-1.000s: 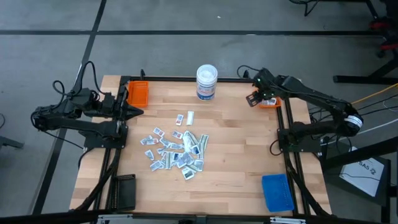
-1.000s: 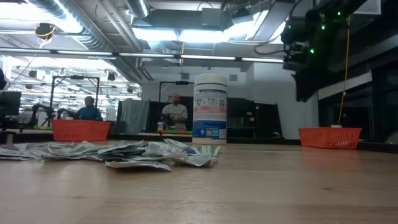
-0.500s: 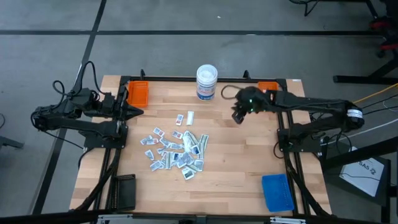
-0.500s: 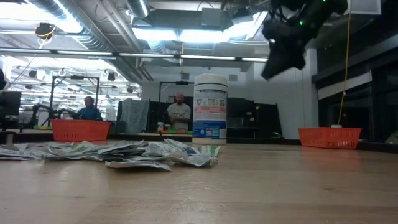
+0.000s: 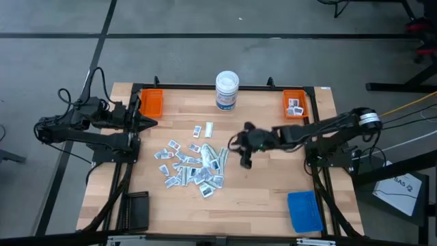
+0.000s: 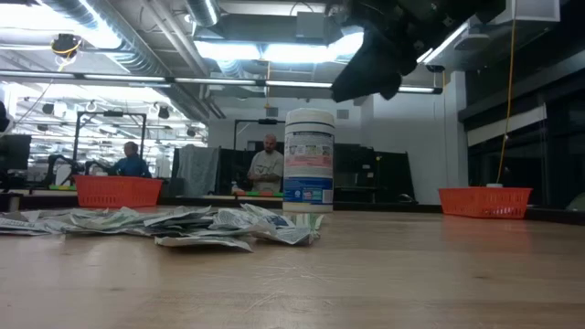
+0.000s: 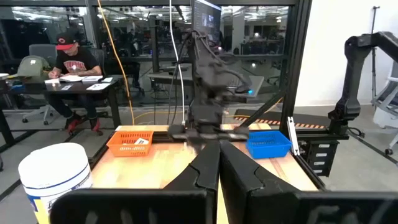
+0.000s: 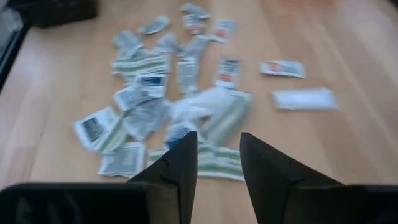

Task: Pick & Place First Aid Supplies
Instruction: Put the blue alcohol pad into the blue bin

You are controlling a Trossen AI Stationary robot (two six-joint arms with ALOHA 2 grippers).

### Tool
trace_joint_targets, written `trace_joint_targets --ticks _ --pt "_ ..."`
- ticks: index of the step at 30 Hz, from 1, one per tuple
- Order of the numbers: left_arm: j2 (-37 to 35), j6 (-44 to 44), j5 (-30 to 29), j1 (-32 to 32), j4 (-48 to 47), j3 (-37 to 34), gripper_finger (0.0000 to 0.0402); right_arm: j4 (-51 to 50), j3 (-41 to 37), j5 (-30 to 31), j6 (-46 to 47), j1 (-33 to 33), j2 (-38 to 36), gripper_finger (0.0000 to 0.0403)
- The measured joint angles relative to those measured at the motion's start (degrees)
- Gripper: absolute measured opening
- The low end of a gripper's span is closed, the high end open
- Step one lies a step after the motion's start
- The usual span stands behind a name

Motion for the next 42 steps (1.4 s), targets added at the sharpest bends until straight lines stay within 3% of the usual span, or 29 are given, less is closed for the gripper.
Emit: trace_joint_targets --ticks 13,32,36,42 --pt "0.00 0.00 0.02 -0.02 0.00 0.00 0.0004 19.36 0.42 0.16 -15.17 6.94 13.02 0.0122" --pt "0.00 0.00 0.00 0.00 0.00 0.00 0.0004 7.17 26.91 -1.29 -26.18 6.89 32.38 0.0122" --pt "0.01 0.00 0.00 0.00 0.00 0.00 0.0004 6.57 31.26 -4.90 -26.30 6.89 36.96 0.0122" --pt "0.00 0.01 0.01 -0.02 0.00 0.00 0.0004 5.09 34.20 -5.72 -26.27 6.59 40.66 0.0122"
